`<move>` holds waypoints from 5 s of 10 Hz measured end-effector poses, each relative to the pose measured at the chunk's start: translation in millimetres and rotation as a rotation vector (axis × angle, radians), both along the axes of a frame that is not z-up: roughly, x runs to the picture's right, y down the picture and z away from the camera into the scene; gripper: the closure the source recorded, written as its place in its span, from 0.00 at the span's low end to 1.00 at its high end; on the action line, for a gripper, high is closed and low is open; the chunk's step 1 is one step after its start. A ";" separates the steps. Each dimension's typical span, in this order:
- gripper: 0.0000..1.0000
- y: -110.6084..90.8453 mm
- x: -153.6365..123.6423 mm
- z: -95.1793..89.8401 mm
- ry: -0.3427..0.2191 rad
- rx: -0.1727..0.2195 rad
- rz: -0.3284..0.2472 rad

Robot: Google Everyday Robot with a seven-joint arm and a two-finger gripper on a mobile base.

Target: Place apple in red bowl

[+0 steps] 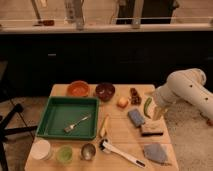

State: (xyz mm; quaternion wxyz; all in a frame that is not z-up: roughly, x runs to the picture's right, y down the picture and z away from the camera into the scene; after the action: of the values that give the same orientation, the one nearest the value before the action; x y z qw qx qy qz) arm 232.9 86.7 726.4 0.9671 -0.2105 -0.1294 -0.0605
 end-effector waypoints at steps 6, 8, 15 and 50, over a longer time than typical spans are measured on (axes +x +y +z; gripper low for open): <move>0.20 -7.2 -24.9 45.0 -0.030 -0.084 0.045; 0.20 -8.2 -33.5 52.0 -0.067 -0.131 0.083; 0.20 -7.0 -36.0 55.6 -0.124 -0.196 0.121; 0.61 2.9 -99.3 209.8 -0.311 -0.309 0.488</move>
State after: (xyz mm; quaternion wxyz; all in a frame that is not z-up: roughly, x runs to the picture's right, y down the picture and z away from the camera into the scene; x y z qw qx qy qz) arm 133.5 89.6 936.2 0.8784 -0.3056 -0.3298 0.1617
